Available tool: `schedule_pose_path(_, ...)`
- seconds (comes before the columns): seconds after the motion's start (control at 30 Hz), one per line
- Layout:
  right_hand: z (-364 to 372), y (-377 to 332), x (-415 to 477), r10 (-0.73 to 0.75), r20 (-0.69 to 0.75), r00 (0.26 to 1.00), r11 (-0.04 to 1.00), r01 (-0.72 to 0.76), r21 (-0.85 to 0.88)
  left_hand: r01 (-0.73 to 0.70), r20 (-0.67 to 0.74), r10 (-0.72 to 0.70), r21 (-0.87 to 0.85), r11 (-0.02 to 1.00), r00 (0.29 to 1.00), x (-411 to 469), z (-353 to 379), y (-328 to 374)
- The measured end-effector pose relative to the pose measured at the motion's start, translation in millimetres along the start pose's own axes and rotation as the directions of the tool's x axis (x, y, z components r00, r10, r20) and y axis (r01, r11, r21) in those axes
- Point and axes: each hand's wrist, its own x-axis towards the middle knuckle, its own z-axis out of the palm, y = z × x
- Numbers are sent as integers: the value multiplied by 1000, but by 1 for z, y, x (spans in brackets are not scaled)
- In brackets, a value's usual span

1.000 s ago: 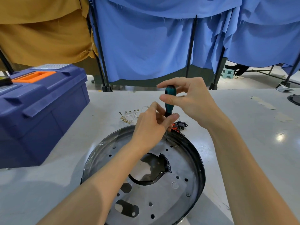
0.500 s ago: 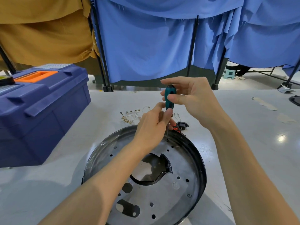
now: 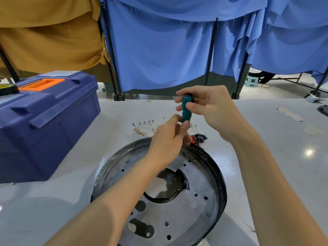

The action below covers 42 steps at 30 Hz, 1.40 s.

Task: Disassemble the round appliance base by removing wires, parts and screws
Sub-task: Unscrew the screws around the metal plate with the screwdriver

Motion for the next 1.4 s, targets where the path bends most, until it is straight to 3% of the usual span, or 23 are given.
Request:
schedule_pose_path(0.1, 3, -1, 0, -22, 19, 1000, 995, 24, -100, 24, -39, -24, -1, 1000, 999, 0, 0, -1)
schedule_pose_path(0.2, 4, 1, 1, -44, -50, 998, 989, 37, -143, 15, -47, -14, 17, 1000, 999, -1, 0, -1)
schedule_pose_path(0.3, 3, 2, 2, -18, -103, 995, 995, 8, -103, -4, -12, 4, 2, 1000, 1000, 0, 0, 0)
schedule_pose_path(0.4, 2, 1, 2, -9, -50, 999, 1000, 9, -6, -11, -9, 11, 26, 1000, 1000, 1, 0, -2)
schedule_pose_path(0.53, 5, 0, -1, -46, -14, 999, 995, 44, -94, 21, -57, -19, 32, 999, 998, 1, 0, -3)
schedule_pose_path(0.73, 1, 2, 2, -47, -108, 993, 995, 37, -95, -11, -12, 11, 27, 1000, 1000, 1, 0, -1)
schedule_pose_path(0.83, -1, 2, 1, -28, -46, 999, 1000, 28, -4, 4, 2, -4, 31, 1000, 1000, 0, 1, -1)
schedule_pose_path(0.93, 3, 0, 0, -51, -18, 999, 997, 50, -62, 32, -57, -30, 33, 999, 998, 1, 0, -1)
schedule_pose_path(1.1, 1, 2, 1, -45, -113, 993, 994, 33, -100, 14, -51, -15, -23, 1000, 999, 2, -2, 2)
schedule_pose_path(1.23, -3, 2, 0, -44, -36, 998, 999, 43, -30, 2, -4, -2, -59, 998, 1000, 1, 0, 2)
schedule_pose_path(1.4, 1, 1, 0, -50, -32, 998, 992, 46, -117, 43, -60, -47, -59, 997, 997, 0, -1, 1)
